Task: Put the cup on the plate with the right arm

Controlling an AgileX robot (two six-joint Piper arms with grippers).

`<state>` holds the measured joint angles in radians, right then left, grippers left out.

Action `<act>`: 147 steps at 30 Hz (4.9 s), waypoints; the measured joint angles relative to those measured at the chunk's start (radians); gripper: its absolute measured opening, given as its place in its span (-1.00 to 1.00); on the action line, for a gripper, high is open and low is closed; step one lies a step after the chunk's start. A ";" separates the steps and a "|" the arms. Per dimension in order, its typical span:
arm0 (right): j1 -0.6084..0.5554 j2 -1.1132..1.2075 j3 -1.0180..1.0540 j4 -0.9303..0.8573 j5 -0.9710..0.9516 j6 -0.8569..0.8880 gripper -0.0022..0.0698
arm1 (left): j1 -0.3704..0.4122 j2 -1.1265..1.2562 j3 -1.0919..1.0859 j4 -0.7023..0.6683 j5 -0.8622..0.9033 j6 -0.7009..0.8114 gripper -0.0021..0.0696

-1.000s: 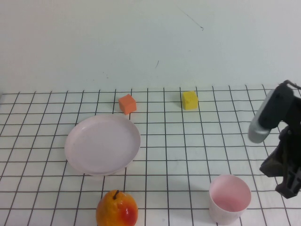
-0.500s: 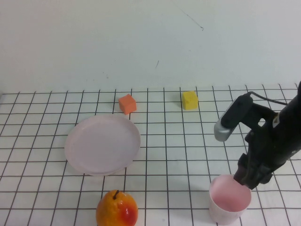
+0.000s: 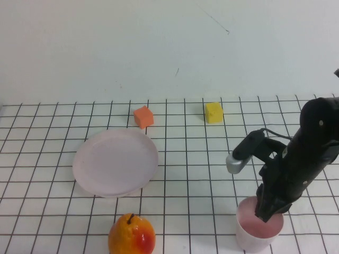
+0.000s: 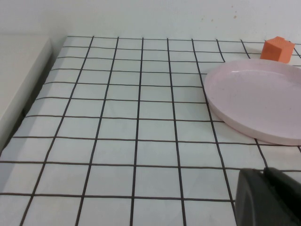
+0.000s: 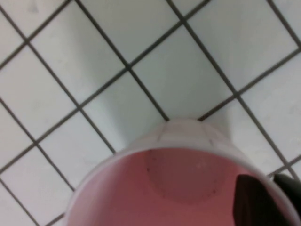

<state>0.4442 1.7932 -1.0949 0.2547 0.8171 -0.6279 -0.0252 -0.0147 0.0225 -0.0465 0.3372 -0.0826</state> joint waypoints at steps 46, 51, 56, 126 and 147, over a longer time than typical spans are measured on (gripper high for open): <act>0.188 0.615 -1.029 0.159 -0.017 -0.175 -0.76 | 0.000 0.000 0.000 0.000 0.000 0.000 -0.95; 0.188 0.615 -1.029 0.187 -0.030 -0.172 -0.37 | 0.000 0.000 0.000 0.000 0.000 0.000 -0.95; 0.189 0.615 -1.029 0.229 -0.055 -0.172 -0.25 | 0.000 0.000 0.000 0.000 0.000 0.000 -0.95; 0.191 -1.195 0.267 -0.512 0.057 0.806 -0.94 | 0.000 0.000 0.000 0.000 0.000 0.000 -0.95; -0.064 -1.403 0.724 -0.436 -0.267 0.836 -0.95 | 0.000 0.000 0.000 0.000 0.000 0.000 -0.95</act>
<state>0.3804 0.3906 -0.3713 -0.1810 0.5501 0.2077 -0.0252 -0.0147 0.0225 -0.0465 0.3372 -0.0826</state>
